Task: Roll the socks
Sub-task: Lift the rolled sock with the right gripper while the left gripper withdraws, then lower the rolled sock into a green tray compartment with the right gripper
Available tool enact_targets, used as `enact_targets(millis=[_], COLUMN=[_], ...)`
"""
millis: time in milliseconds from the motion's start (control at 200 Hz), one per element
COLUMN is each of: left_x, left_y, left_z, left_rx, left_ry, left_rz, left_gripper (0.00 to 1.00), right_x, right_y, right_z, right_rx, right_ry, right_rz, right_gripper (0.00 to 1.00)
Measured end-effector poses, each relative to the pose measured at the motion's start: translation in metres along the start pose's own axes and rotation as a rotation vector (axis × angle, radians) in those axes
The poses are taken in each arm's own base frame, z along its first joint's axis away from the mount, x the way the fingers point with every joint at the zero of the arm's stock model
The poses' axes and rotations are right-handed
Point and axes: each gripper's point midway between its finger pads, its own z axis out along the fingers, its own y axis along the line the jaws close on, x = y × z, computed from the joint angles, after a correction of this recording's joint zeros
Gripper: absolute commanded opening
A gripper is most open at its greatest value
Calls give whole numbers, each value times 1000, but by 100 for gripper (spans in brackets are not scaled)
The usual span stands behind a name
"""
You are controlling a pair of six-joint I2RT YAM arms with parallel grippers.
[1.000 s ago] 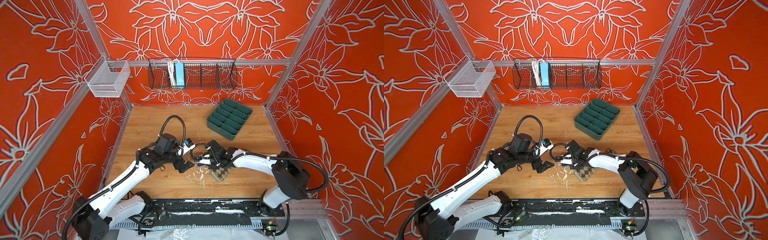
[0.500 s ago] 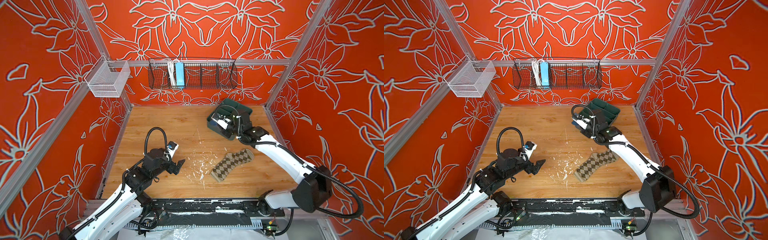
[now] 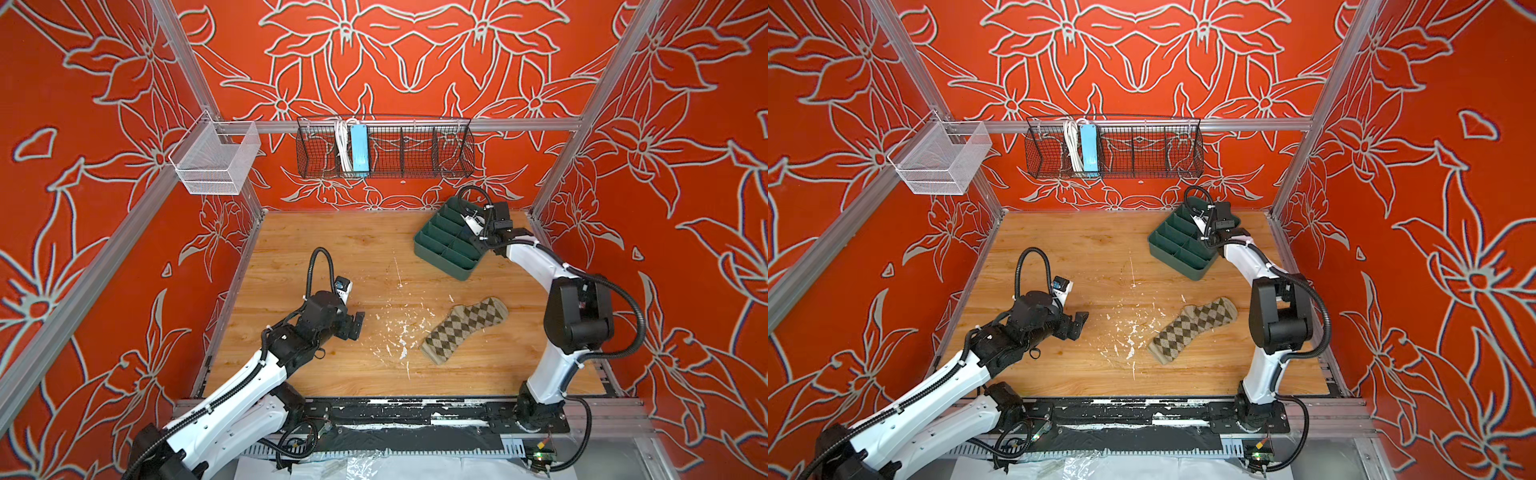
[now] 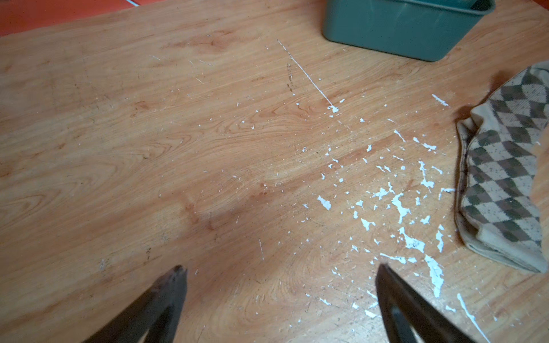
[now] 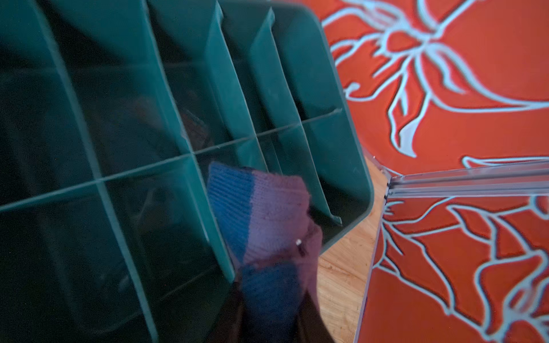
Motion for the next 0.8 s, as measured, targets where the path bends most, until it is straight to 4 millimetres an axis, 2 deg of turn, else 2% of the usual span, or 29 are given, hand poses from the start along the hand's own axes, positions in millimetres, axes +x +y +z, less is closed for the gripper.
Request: enact_targets(millis=[140, 305, 661, 726, 801], left_x=[-2, -3, 1, 1, 2], left_y=[-1, -2, -1, -1, 0], left_z=[6, 10, 11, 10, 8], left_rx=[-3, -6, -10, -10, -13], left_ry=[24, 41, 60, 61, 62], left_rz=[9, 18, 20, 21, 18], left_gripper=[97, 97, 97, 97, 97], right_x=[7, -1, -18, -26, -38], right_y=[21, 51, 65, 72, 89], right_z=[14, 27, 36, 40, 42], right_rx=[-61, -103, -106, -110, -124], right_ry=[32, 39, 20, 11, -5], right_rz=[-57, -140, -167, -187, -227], right_gripper=[0, 0, 0, 0, 0])
